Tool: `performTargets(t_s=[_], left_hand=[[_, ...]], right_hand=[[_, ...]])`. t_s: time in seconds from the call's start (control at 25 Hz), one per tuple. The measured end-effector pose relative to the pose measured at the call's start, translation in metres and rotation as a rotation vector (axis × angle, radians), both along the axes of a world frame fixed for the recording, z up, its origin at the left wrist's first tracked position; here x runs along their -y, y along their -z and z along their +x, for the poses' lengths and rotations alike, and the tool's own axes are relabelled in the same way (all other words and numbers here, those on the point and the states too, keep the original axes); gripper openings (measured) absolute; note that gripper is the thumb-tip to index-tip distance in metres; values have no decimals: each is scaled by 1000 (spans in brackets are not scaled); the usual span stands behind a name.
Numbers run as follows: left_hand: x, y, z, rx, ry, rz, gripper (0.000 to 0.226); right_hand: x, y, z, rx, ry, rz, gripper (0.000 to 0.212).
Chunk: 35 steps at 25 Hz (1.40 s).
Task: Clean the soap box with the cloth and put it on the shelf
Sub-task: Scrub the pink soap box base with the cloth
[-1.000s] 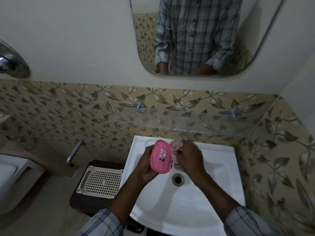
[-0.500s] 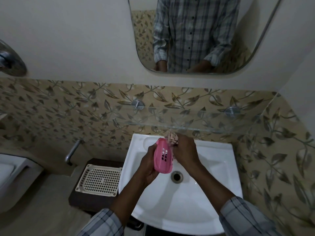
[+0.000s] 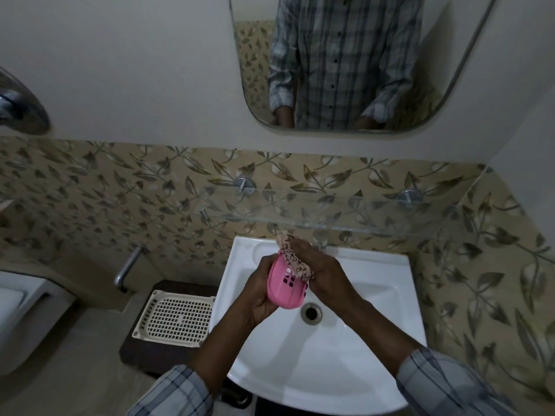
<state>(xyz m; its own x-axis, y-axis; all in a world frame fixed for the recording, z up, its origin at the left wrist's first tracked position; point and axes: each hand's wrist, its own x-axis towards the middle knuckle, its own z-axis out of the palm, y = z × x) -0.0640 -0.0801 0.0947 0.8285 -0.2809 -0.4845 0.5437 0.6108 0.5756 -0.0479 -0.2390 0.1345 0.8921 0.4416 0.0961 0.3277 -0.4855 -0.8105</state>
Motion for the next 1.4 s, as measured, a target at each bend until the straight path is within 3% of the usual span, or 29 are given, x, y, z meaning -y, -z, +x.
performTargets(t_s=[0.12,0.2,0.28,0.36,0.48,0.56,0.68,0.76,0.84,0.96,1.04,1.12,1.24,1.4], left_hand=[[1,6,-6,-11,-132,2,59],[-6,2,3,-1,-137,14,57],[-5,-6,12,18,-122,75,53],[6,-10,19,-1,-174,177,47],[3,-6,24,-81,-306,254,45],[-4,-3,22,-80,-326,226,45],[3,3,12,-61,-241,222,43],[6,4,9,-75,-209,269,41],[-3,5,12,-103,-218,188,36],[-19,-1,12,-112,-252,142,45],[-24,0,12,-121,-210,-9,49],[-20,0,10,-98,-127,-47,51],[-8,-8,11,-36,-94,-90,46],[-6,-11,22,-60,-324,56,48]], right_hand=[[10,16,-5,-107,215,-228,27],[16,13,2,-159,370,-178,34],[9,0,1,-77,451,-48,42],[-6,-6,-12,-59,361,40,38],[-12,0,-41,-130,203,-140,24],[0,-1,-33,-219,286,-162,26],[-9,-11,-7,-122,436,-64,28],[-35,-12,-19,-89,280,-1,30],[-35,1,-49,-99,31,101,38],[10,17,-48,148,-233,-52,59],[28,11,-28,49,-72,-12,65],[23,3,-7,102,168,-29,74],[-5,3,-2,184,165,-94,71],[-21,20,-33,51,129,-298,42]])
